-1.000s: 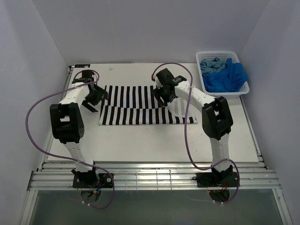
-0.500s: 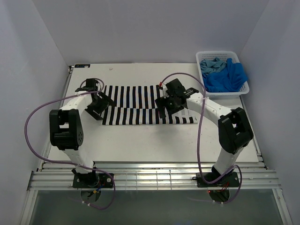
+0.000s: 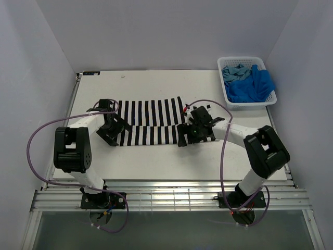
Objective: Fold and stack the tank tops
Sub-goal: Fold the tank top
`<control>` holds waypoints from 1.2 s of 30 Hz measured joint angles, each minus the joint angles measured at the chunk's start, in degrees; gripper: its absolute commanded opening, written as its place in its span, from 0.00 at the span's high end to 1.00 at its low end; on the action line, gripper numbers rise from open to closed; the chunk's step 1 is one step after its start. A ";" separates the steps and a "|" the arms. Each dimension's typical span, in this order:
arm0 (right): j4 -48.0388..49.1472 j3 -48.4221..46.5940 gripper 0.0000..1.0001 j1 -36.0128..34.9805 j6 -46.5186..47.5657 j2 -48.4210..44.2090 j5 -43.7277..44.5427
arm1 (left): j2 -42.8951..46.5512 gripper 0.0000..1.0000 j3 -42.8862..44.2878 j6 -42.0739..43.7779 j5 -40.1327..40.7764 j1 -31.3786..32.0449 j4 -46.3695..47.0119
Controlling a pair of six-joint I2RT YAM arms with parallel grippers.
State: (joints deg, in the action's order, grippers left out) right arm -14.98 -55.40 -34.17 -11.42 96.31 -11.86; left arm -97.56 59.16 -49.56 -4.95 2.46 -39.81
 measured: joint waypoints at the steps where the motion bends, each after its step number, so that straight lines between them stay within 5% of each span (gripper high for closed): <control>1: 1.73 2.86 0.10 -0.15 -0.42 -2.10 -0.61 | 1.07 0.02 -1.22 0.04 0.22 0.00 -0.50; 11: 3.48 17.42 0.10 -4.66 -6.45 -16.83 -3.30 | 15.43 0.02 -10.88 1.27 5.29 0.00 -10.23; 18: -4.66 9.20 0.10 -4.96 -5.97 -18.82 -1.25 | 19.34 0.02 -2.29 2.47 8.00 0.00 -14.23; 25: -5.86 -12.98 0.10 -1.36 -1.92 -13.49 2.14 | 6.60 0.02 17.29 3.06 10.97 -0.22 -12.46; 36: -10.69 -43.30 0.10 5.29 9.90 15.17 3.82 | -22.84 0.02 46.27 12.92 11.21 -1.27 -10.67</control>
State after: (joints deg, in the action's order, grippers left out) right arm -25.67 -98.70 -28.88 -1.52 111.48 -8.03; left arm -120.40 105.43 -36.64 6.26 1.19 -50.48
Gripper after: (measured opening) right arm 0.900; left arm 0.978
